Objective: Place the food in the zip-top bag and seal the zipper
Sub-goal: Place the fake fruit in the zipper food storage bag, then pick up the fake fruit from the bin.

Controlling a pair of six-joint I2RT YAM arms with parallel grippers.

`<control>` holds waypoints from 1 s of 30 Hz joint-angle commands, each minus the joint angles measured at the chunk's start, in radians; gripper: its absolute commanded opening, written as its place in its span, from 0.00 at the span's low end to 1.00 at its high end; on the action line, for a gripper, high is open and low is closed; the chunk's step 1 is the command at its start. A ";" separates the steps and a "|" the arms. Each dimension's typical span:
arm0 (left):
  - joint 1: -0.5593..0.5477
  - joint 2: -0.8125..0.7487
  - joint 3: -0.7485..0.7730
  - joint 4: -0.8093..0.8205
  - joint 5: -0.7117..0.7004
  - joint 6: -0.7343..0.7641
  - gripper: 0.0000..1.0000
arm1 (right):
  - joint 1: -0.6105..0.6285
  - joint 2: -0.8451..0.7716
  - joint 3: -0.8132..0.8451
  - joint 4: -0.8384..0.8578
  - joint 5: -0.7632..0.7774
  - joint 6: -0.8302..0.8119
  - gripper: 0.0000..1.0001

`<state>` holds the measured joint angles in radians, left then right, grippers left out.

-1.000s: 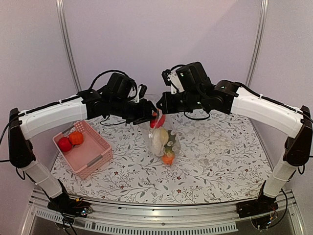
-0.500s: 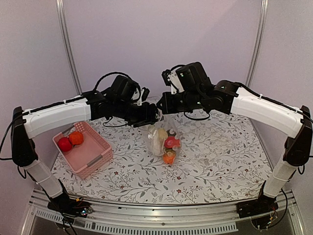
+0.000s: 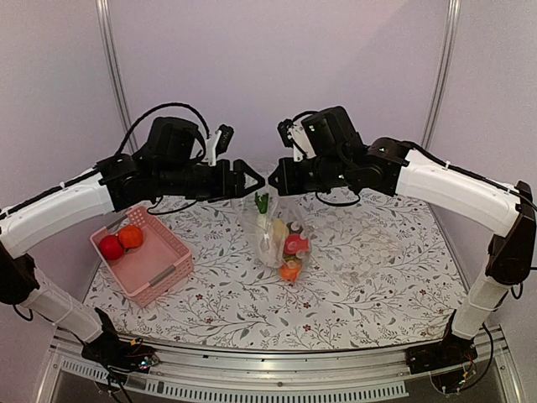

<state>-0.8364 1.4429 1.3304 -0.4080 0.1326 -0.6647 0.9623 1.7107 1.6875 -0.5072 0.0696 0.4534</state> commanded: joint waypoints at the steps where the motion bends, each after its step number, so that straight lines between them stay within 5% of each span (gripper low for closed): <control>1: -0.014 -0.136 -0.035 0.053 -0.030 0.122 0.76 | 0.006 0.010 0.003 0.015 0.013 0.007 0.00; 9: 0.023 -0.294 -0.064 -0.103 -0.114 0.185 0.81 | 0.007 0.010 0.004 0.015 0.010 0.008 0.00; 30: 0.516 -0.435 -0.266 -0.361 -0.106 0.091 0.85 | 0.007 0.014 0.002 0.014 0.007 0.011 0.00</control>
<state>-0.4168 1.0065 1.1278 -0.6991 0.0147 -0.5510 0.9623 1.7107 1.6875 -0.5076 0.0696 0.4561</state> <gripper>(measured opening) 0.848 0.005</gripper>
